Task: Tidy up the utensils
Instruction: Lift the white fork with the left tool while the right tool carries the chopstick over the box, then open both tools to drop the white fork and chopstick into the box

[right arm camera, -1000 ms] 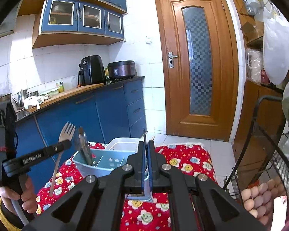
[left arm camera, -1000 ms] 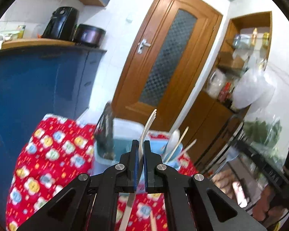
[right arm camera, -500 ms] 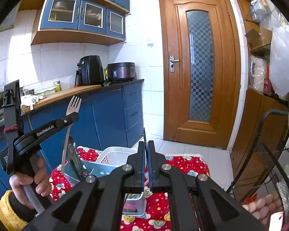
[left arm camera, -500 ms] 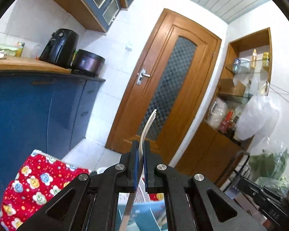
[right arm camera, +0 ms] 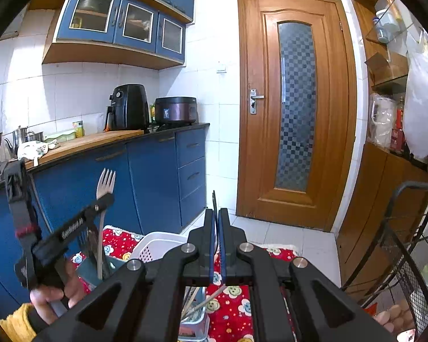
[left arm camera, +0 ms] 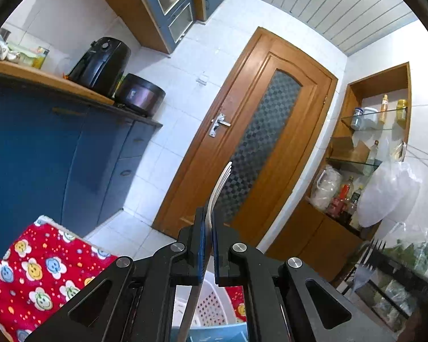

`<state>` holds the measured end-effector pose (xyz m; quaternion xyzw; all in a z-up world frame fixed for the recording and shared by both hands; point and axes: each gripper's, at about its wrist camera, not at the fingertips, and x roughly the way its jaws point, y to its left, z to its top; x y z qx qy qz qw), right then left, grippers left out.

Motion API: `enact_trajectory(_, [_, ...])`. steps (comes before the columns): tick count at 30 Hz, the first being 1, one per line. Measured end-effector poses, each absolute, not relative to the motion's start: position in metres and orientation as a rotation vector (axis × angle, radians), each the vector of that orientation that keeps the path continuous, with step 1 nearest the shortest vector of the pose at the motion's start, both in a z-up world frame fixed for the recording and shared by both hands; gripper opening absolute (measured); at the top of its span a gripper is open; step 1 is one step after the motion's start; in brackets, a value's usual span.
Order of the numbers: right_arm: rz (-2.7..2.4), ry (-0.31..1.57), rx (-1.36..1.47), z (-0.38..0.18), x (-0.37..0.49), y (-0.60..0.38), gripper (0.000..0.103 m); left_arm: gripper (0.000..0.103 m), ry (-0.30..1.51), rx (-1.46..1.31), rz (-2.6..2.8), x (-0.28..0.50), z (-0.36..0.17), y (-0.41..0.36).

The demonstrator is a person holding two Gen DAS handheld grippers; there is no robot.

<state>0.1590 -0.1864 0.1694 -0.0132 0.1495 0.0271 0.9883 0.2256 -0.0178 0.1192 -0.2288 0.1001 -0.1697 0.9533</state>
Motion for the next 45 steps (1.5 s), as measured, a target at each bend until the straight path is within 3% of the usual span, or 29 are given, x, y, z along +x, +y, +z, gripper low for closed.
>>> enact_trajectory(19, [0.161,0.419,-0.020,0.119,0.190,-0.158,0.004,0.004,0.144,-0.354,-0.322,0.192,0.117,-0.026])
enact_trajectory(22, [0.187,0.410,0.008,0.119,0.187,-0.157,0.011,0.004,0.152,-0.342,-0.317,0.189,0.118,-0.026])
enact_trajectory(26, [0.214,0.374,0.027,0.126,0.179,-0.157,0.034,0.004,0.169,-0.306,-0.331,0.185,0.121,-0.028])
enact_trajectory(32, [0.211,0.355,0.047,0.133,0.167,-0.161,0.035,0.016,0.221,-0.315,-0.363,0.181,0.126,-0.027])
enact_trajectory(35, [0.215,0.362,0.072,0.133,0.162,-0.165,0.035,0.031,0.231,-0.298,-0.378,0.176,0.129,-0.029])
enact_trajectory(37, [0.215,0.360,0.084,0.132,0.158,-0.169,0.035,0.050,0.227,-0.289,-0.376,0.172,0.133,-0.031])
enact_trajectory(38, [0.213,0.358,0.088,0.133,0.156,-0.170,0.035,0.053,0.224,-0.286,-0.378,0.170,0.135,-0.032])
enact_trajectory(45, [0.197,0.367,0.129,0.132,0.138,-0.182,0.035,0.054,0.265,-0.242,-0.379,0.161,0.151,-0.037])
